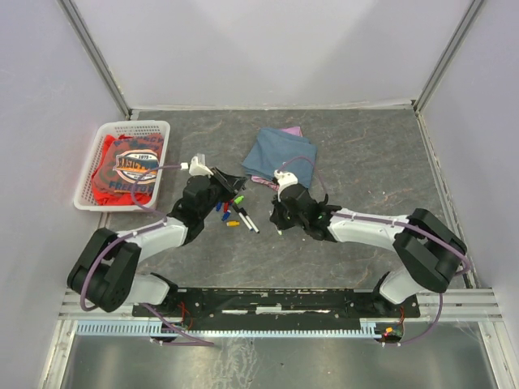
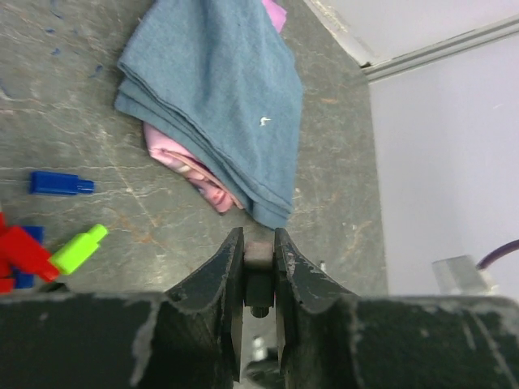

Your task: Open the pen caps

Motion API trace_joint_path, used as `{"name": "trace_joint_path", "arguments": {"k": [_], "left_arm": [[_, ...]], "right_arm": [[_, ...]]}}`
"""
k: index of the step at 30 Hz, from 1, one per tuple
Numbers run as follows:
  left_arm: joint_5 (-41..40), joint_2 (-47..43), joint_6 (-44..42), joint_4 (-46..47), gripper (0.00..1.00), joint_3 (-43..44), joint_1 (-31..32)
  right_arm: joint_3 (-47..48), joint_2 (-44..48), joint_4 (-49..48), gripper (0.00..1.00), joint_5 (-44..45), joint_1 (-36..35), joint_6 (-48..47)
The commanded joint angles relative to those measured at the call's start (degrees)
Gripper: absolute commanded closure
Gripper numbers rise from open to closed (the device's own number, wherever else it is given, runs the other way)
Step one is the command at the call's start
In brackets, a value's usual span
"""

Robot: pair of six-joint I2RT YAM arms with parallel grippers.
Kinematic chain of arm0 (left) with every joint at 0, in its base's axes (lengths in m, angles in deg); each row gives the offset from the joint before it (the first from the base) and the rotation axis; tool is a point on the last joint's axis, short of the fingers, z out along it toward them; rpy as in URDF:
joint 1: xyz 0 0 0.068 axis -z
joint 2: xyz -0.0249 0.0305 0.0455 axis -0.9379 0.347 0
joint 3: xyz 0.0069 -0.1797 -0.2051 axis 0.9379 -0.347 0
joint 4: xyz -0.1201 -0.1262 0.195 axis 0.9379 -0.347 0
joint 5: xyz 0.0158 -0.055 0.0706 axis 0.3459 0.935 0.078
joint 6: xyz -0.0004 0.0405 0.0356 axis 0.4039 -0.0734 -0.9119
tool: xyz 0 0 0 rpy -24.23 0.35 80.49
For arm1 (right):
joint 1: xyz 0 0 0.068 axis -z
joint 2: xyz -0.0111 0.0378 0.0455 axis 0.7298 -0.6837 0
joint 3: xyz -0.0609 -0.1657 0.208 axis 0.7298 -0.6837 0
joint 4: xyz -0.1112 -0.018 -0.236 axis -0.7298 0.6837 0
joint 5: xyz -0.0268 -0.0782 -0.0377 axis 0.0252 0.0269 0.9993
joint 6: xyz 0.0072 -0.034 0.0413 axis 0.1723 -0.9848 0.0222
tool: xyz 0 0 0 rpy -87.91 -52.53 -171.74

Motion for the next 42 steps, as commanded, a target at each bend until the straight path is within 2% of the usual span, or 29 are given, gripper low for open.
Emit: {"name": "trace_joint_path", "arguments": {"k": [1,5,10,18,33,37,42], "left_arm": [[-4.4,-5.2,-10.6,-9.9,0.97,0.8,-0.3],[-9.4,-7.3,-16.6,-19.1,0.97,0.7,-0.4],[-12.5,-9.1,-19.1,-22.3,0.96,-2.5,-0.4],[-15.2,-10.8,-21.5,-24.7,0.93,-5.6,-0.4],[-16.5,-9.0,-22.7,-24.5,0.88,-6.7,-0.2],[-16.8,-9.0,-23.0,-24.5,0.85,-6.7,-0.2],[-16.4,-7.9,-23.2,-24.1,0.74,-6.3,-0.1]], "right_arm": [[1.0,3.6,0.8,0.99,2.1,2.0,2.7],[2.1,2.4,4.8,0.99,6.5,3.3,5.0],[2.4,1.0,7.7,0.96,10.2,5.0,8.0],[1.9,0.4,11.5,0.89,12.6,8.4,10.9],[-0.7,-0.9,13.4,0.85,13.0,10.5,12.9],[-0.8,-1.8,14.2,0.84,13.5,10.8,13.3],[-1.0,-2.0,15.0,0.8,14.4,11.2,13.4]]}}
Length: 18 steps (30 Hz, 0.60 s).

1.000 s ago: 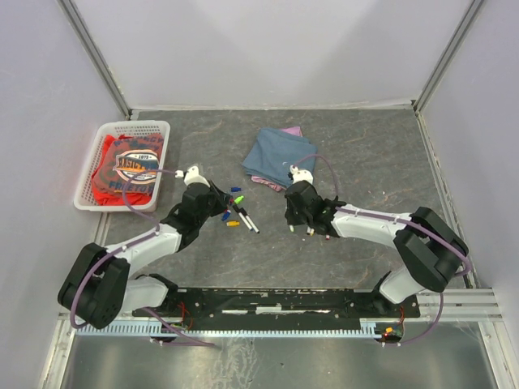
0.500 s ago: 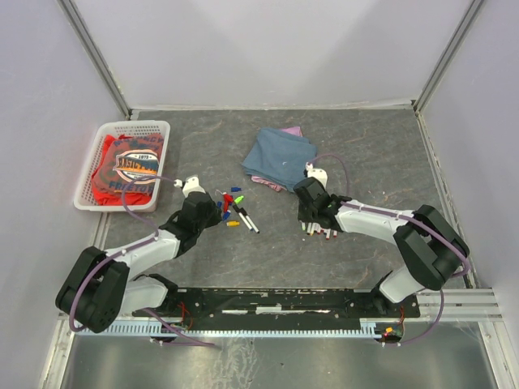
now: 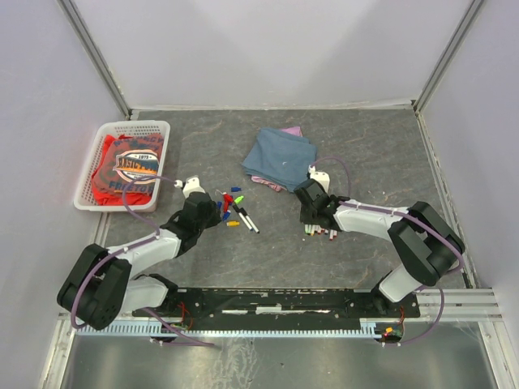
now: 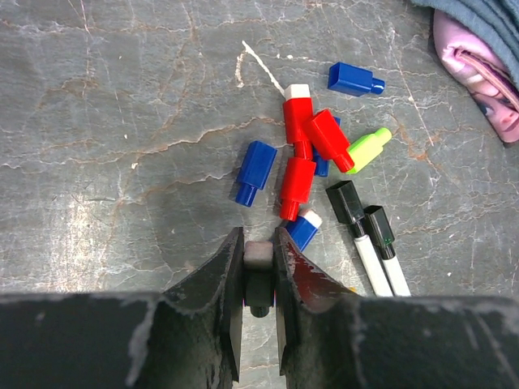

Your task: Open the pen caps

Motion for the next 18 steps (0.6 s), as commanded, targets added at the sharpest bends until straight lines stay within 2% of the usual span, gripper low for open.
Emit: {"name": "trace_joint_path", "arguments": {"k": [1,9,18], "left_arm": [[-0.9,1.0,-2.8,2.3,0.73,0.4,0.1],[-0.7,1.9,-2.8,2.5,0.69,1.0,0.4],[-0.7,2.4,-2.7,2.7,0.66,1.6,0.6]], "right_arm": [[-0.3,-0.5,1.5,0.79,2.5,0.6,0.5],[-0.1,0.4,2.1,0.7,3.1,0.6,-0.4],[-0.6,5.6,-0.4,0.67,2.0,-0.3,-3.5]]}}
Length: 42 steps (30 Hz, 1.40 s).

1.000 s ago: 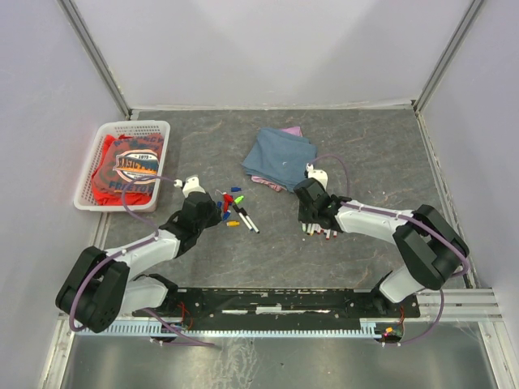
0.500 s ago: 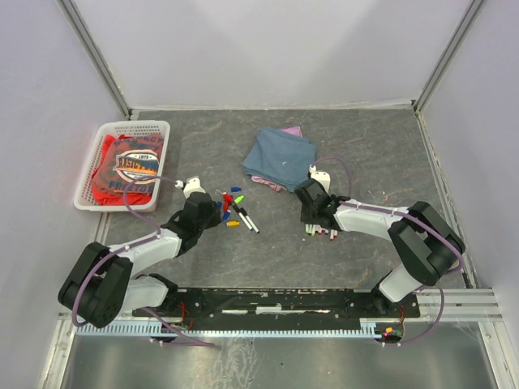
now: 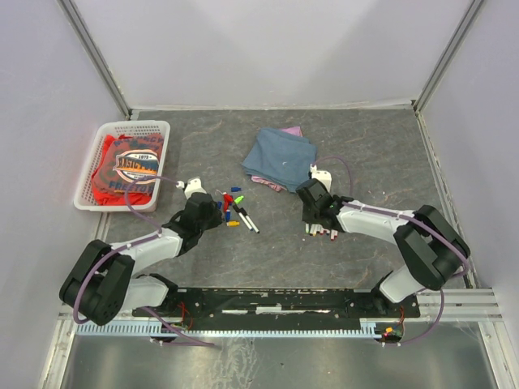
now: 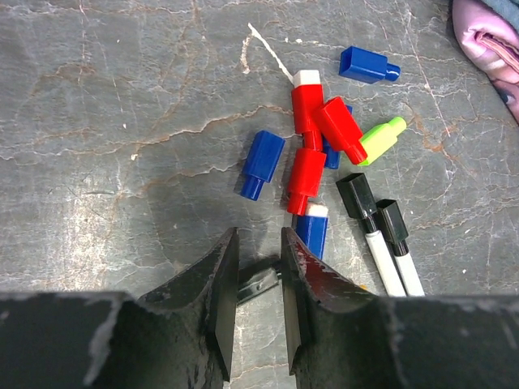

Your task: Open the pen caps

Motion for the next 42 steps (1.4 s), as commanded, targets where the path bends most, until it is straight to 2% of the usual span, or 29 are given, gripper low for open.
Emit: {"name": "trace_joint_path", "arguments": {"k": [1,10,23,32,42], "left_arm": [[-0.8,0.4,-2.6,2.6,0.66,1.6,0.4],[-1.2,-0.9,-2.3,2.2,0.66,1.9,1.0],[-2.0,-6.7,-1.8,0.7,0.65,1.7,1.3],[-0.9,-8.4,-0.7,1.2,0.65,1.2,1.4],[-0.5,-8.8,-0.4,1.7,0.66,0.8,1.4]], "right_arm": [[-0.2,4.9,-1.6,0.66,0.8,-1.1,-3.0],[2.1,7.5,-5.9,0.65,-2.2,-6.0,-8.5],[13.9,-6.1,-8.7,0.63,-10.9,-12.7,-12.4],[20.8,-14.6,-7.8,0.63,-12.2,-14.6,-12.8],[23.4,-18.9,-7.5,0.63,-12.3,-15.0,-13.0]]}}
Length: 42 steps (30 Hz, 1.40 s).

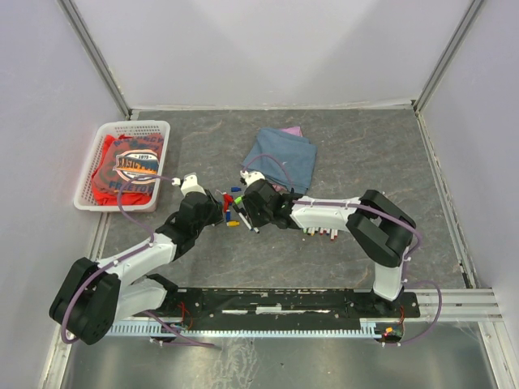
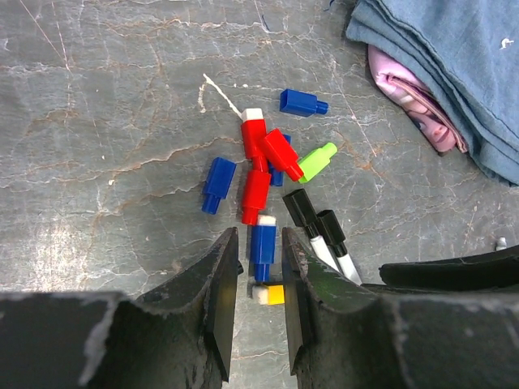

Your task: Open the pen caps

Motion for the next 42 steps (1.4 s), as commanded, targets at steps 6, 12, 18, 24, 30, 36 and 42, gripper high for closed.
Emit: {"name": "trace_joint_path", "arguments": {"k": [6,12,18,24,30,36,42], "left_arm": [[-0.4,-1.0,-0.3,2.6,0.66,0.5,0.5],[-0.3,-1.1,-0.2,2.6,0.66,0.6,0.5],[0.2,-1.2,-0.1,2.6,0.66,1.3,0.5],[1.1,-0.8,0.2,2.6,0.64,2.5,0.6],[1.8,-0.8,1.0,2.7,0.62,2.8,0.8],[3.8,-0.6,2.1,2.8,0.58,3.4,0.8],[7.9,1.4,3.8,3.9,0.53,4.4,0.8]], "right_arm": [[3.1,-2.5,-0.3,0.63,1.2,-0.3,-1.0],[4.0,-3.7,1.4,0.63,2.3,-0.7,-1.5],[5.8,-5.7,6.6,0.64,6.5,-2.8,-2.9],[4.9,-7.1,9.6,0.64,10.2,-5.0,-2.9],[3.4,-6.7,10.5,0.77,11.0,-5.1,-2.1],[2.9,-5.4,11.0,0.96,11.0,-5.0,-1.7],[1.0,-0.7,9.7,0.99,10.5,-4.5,-1.3]]}}
